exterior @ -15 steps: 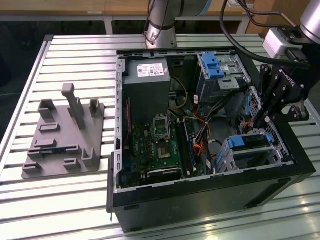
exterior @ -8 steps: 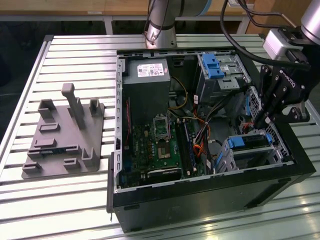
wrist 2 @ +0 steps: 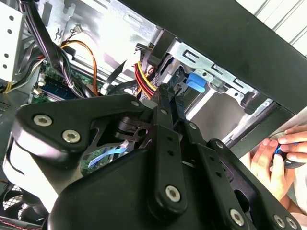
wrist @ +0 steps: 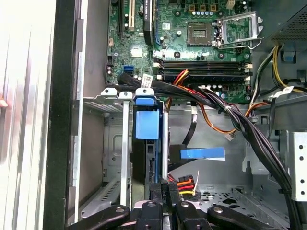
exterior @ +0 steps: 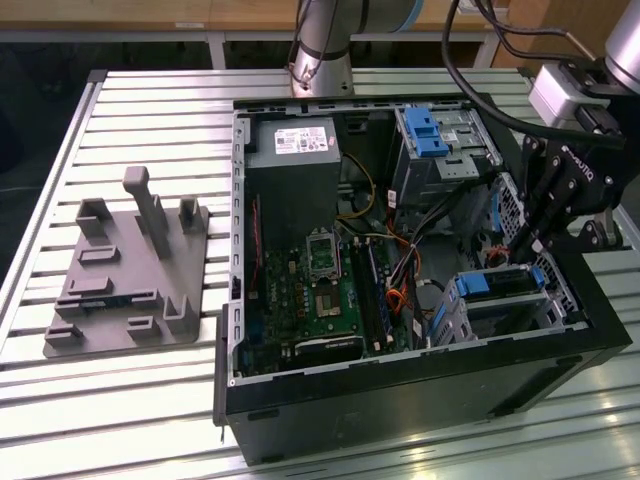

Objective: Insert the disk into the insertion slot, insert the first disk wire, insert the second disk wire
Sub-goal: 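Insert the first disk wire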

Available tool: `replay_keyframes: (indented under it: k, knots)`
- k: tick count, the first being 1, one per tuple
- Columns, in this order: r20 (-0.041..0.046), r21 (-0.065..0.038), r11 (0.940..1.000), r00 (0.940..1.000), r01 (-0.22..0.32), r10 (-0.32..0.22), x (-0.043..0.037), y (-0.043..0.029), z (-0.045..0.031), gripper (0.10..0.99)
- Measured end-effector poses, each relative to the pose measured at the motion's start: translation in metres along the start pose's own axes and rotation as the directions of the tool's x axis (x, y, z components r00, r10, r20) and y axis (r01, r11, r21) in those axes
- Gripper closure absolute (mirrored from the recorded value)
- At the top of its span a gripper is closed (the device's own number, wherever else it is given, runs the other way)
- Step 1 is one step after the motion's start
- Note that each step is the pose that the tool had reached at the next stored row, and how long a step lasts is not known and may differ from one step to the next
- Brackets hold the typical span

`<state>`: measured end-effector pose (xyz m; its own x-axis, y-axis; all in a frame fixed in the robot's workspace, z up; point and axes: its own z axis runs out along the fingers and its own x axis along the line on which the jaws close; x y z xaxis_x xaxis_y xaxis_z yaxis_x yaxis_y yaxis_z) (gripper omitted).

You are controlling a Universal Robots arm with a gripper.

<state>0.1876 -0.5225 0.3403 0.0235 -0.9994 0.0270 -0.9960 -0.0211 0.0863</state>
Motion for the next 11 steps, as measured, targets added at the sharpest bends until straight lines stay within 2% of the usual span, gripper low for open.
replay_keyframes:
  k: [11]
  knots:
    - [-0.0002,0.002,1.0000,1.0000,0.000,0.000,0.0040,0.0018,0.0012,0.914]
